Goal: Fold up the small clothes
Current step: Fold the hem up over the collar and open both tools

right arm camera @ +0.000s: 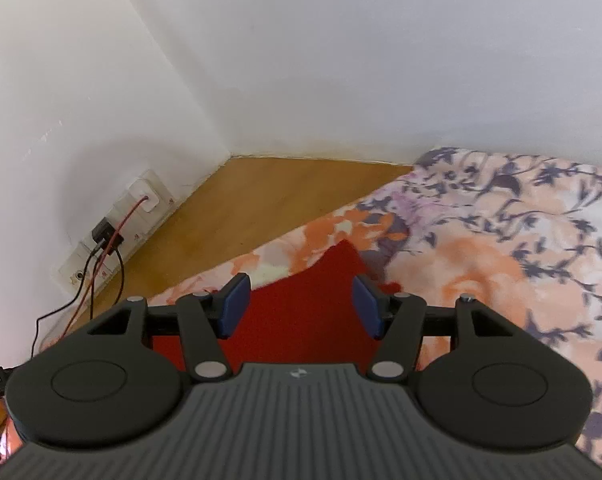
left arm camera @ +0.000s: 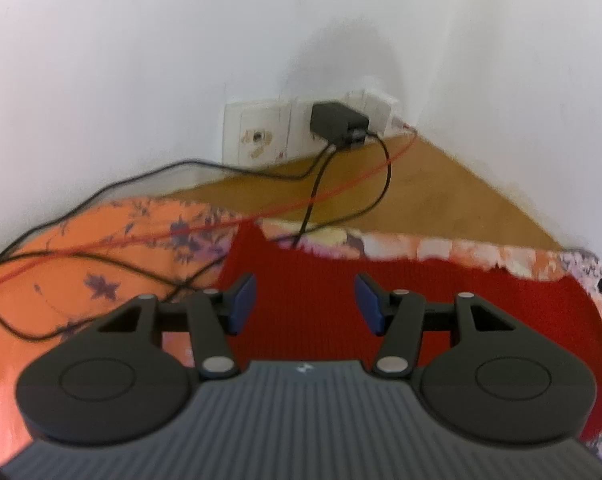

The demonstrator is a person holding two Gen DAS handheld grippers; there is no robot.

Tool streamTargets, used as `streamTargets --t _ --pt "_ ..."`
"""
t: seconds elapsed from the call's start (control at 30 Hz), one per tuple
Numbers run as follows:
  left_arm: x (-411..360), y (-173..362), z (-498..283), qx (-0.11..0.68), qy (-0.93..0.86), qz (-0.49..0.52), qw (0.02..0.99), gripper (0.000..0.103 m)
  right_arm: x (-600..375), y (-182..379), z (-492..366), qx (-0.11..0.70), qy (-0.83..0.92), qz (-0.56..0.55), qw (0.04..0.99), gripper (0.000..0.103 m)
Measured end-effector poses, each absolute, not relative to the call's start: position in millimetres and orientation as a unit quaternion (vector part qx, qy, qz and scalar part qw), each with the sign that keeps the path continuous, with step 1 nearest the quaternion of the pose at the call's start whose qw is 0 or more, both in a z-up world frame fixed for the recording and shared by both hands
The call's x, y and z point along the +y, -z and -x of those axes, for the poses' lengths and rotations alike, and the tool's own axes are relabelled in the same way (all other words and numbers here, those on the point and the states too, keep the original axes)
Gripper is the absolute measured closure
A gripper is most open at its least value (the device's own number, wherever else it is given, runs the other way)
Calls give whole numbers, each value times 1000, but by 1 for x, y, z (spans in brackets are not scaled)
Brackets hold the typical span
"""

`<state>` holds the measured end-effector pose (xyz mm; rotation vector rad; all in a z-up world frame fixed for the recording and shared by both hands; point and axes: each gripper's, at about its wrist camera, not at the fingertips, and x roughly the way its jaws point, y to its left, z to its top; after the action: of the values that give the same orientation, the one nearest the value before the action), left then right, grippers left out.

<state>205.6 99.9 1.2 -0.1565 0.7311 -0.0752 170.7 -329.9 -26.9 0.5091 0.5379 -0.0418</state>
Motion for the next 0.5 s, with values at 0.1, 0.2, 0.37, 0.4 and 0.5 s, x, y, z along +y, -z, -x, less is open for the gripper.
streamTargets --t 0.1,0.2,0.37,0.4,0.5 --pt "97 0 -196 372 36 68 925 47 -333 29 -154 269 24 -243 932 37" --pt "95 1 -185 390 38 69 918 47 -338 35 -134 272 25 -243 931 27" --pt "92 1 -163 414 40 69 907 47 -346 48 -104 279 22 -259 924 27" --pt "91 1 -159 418 41 69 905 47 -348 51 -100 282 20 -263 923 27" --pt "85 3 -147 429 46 68 899 47 -352 60 -90 290 11 -278 916 26"
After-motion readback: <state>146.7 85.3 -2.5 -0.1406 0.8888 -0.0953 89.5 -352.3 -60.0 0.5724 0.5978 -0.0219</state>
